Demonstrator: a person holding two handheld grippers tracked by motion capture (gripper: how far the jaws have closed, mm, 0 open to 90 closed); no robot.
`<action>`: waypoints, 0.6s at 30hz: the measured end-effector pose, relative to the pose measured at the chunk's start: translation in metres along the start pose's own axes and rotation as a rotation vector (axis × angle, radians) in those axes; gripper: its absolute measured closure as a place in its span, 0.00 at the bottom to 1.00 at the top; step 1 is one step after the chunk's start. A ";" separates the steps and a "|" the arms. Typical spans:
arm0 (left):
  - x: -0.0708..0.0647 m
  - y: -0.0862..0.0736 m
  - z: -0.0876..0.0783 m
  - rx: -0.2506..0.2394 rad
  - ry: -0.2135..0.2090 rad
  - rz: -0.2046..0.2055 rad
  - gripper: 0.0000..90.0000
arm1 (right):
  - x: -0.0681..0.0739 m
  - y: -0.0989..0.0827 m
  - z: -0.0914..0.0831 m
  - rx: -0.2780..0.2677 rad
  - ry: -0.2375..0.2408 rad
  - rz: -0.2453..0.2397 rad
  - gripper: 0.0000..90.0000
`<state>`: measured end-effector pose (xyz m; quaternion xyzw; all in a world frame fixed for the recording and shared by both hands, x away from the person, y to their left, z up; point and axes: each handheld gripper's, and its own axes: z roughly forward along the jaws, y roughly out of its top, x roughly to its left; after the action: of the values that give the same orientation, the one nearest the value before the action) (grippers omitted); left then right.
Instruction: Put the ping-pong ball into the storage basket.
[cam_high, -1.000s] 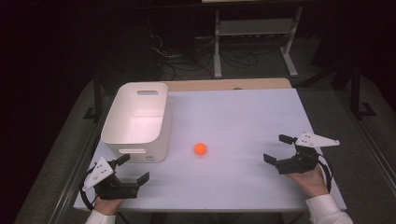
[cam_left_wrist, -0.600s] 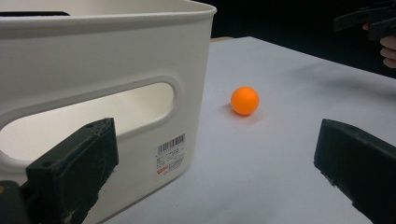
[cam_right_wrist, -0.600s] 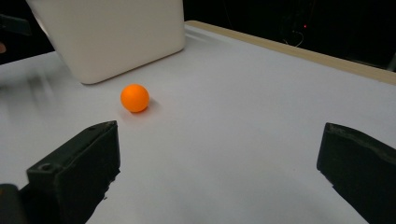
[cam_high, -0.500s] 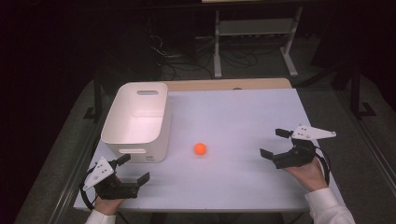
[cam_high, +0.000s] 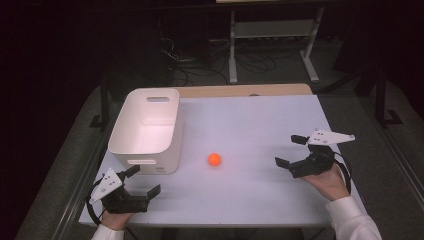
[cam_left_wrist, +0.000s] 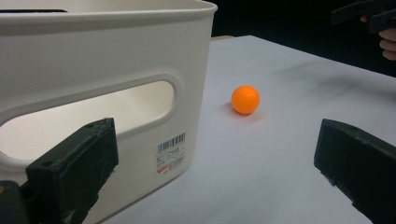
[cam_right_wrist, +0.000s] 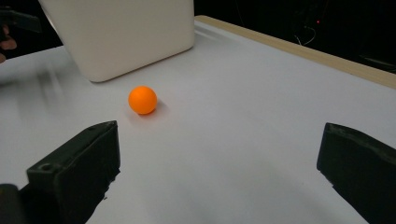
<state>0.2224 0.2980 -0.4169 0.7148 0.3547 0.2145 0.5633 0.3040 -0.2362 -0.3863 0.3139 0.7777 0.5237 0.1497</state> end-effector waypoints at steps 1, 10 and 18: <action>0.000 0.000 0.000 0.001 0.000 0.001 0.00 | 0.001 0.002 0.001 0.001 0.002 -0.004 0.00; 0.000 0.000 0.000 0.000 -0.001 -0.001 0.00 | 0.003 0.009 0.009 0.026 0.028 -0.017 0.00; 0.000 0.000 0.000 0.001 -0.003 0.003 0.00 | 0.004 0.017 0.014 0.050 0.057 -0.032 0.00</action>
<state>0.2224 0.2984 -0.4168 0.7158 0.3529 0.2143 0.5632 0.3147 -0.2186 -0.3759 0.2898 0.7994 0.5105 0.1279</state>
